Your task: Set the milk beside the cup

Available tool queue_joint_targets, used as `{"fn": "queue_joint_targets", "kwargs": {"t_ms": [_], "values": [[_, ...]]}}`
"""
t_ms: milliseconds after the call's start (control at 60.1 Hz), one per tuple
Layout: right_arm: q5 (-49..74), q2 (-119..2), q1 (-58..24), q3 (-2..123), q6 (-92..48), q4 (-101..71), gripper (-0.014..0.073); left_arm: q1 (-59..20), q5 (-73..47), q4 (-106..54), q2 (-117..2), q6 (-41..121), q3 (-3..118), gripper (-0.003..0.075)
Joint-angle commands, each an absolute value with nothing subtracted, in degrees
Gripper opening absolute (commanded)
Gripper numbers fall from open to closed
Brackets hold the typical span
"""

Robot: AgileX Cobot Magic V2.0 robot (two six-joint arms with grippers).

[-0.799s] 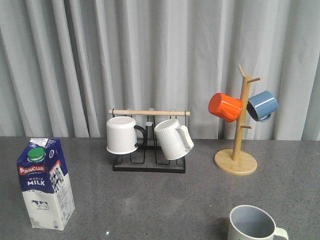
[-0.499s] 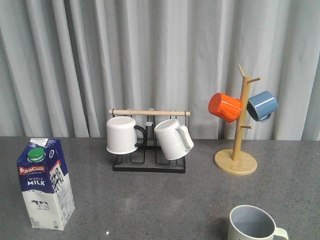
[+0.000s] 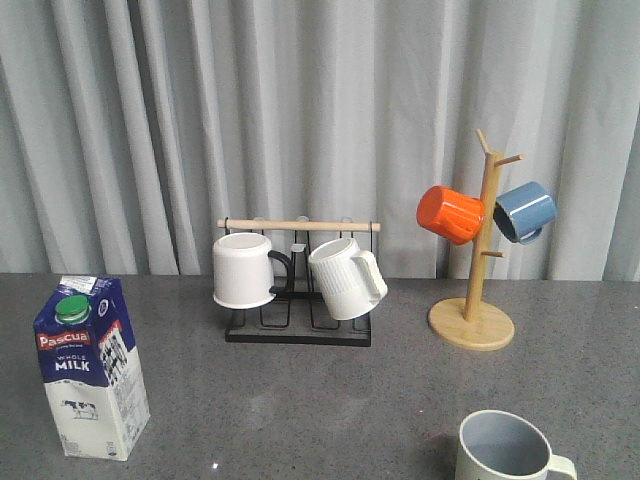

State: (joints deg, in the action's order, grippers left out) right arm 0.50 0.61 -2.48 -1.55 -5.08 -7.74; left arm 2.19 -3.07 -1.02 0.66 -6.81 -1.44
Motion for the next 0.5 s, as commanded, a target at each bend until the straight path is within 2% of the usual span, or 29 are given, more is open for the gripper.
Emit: {"fn": "queue_joint_targets", "kwargs": {"t_ms": [0, 482], "values": [[-4.6, 1.1, -2.5, -2.0, -5.1, -7.5, -0.0005, 2.2, 1.8, -1.5, 1.3, -13.3, -2.5, -0.0008], [-6.2, 1.1, -2.5, -1.9, 2.0, -16.7, 0.0015, 2.2, 5.0, -1.5, 1.3, -30.3, -2.5, 0.0000]]}}
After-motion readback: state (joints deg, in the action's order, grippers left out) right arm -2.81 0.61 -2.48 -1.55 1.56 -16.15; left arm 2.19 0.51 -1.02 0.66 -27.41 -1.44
